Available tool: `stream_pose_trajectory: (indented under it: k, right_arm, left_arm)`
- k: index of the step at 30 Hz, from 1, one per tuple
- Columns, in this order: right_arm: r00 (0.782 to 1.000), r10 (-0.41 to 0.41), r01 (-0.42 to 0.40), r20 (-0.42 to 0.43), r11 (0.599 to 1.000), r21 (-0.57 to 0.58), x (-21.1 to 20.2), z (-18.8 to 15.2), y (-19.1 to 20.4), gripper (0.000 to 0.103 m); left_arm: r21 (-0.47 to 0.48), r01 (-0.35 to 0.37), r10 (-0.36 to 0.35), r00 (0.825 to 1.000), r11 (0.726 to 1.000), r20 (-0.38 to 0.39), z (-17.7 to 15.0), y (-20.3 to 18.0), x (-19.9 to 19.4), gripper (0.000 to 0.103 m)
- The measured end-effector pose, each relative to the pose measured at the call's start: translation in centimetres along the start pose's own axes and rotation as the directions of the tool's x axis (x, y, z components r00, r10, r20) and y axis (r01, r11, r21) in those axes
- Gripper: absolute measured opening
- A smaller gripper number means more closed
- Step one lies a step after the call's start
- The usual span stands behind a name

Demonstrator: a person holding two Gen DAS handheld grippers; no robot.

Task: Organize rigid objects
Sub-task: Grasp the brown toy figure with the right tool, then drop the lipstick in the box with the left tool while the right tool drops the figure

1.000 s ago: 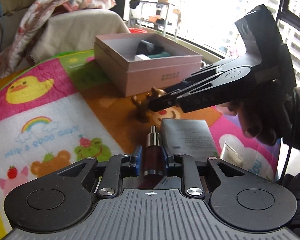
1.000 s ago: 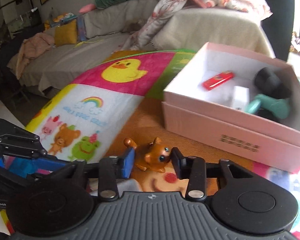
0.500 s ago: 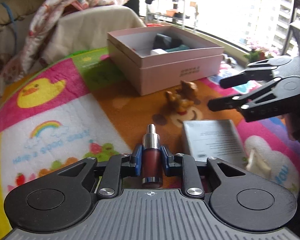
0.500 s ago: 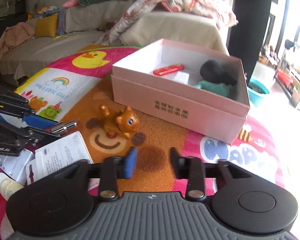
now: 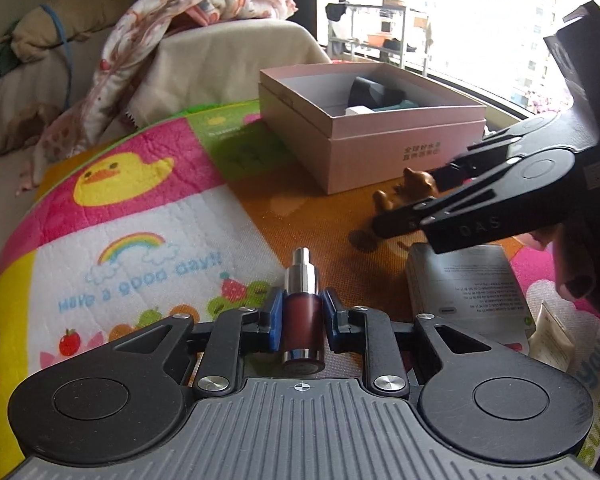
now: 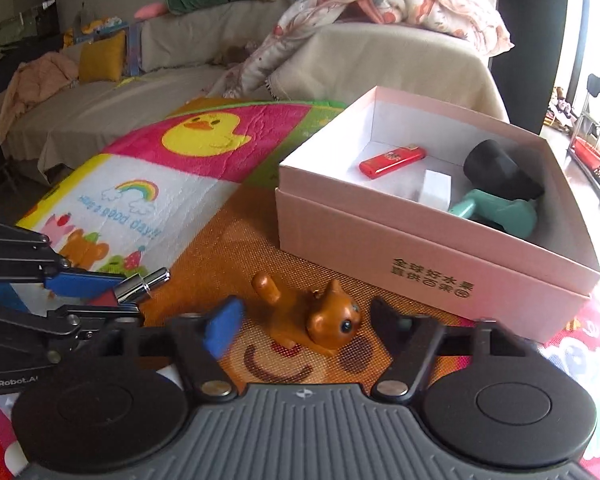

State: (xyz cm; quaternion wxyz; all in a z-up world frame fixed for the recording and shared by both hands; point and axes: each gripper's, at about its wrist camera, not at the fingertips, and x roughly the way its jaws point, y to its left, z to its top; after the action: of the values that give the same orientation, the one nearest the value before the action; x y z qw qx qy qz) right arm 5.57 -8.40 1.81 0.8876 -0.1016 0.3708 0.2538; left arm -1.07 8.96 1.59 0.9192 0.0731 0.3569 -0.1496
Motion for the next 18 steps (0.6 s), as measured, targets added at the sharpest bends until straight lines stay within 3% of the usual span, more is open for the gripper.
stream_pose_trajectory:
  k: [3,5,11,14,18]
  right_arm:
    - [1.000,0.012,-0.012,-0.004,1.000,-0.014,-1.3,-0.7,-0.3,0.048]
    - [1.000,0.006,-0.006,-0.001,0.999,-0.034,-2.5,-1.4,-0.8,0.048]
    - [0.998,-0.066,0.067,0.022,0.996,-0.051,-6.9,-3.8,-3.3,0.048]
    - [0.992,-0.106,0.107,0.075,0.994,-0.013,-9.3,-3.5,-5.1,0.048]
    - [0.970,-0.141,0.136,0.199,0.990,0.042,-11.8,-0.4,-7.1,0.048]
  left_arm:
    - [0.001,0.003,-0.003,1.000,1.000,0.010,0.0,-0.2,-0.1,0.024]
    - [0.005,0.042,-0.042,0.999,0.999,0.023,-0.1,-0.5,-0.5,0.024]
    - [0.073,0.080,-0.086,0.993,0.994,0.083,1.7,-2.3,-2.4,0.024]
    - [0.098,0.105,-0.118,0.984,0.990,0.134,4.8,-2.7,-3.6,0.024]
    - [0.125,0.121,-0.147,0.962,0.985,0.231,11.7,-3.2,-4.0,0.024]
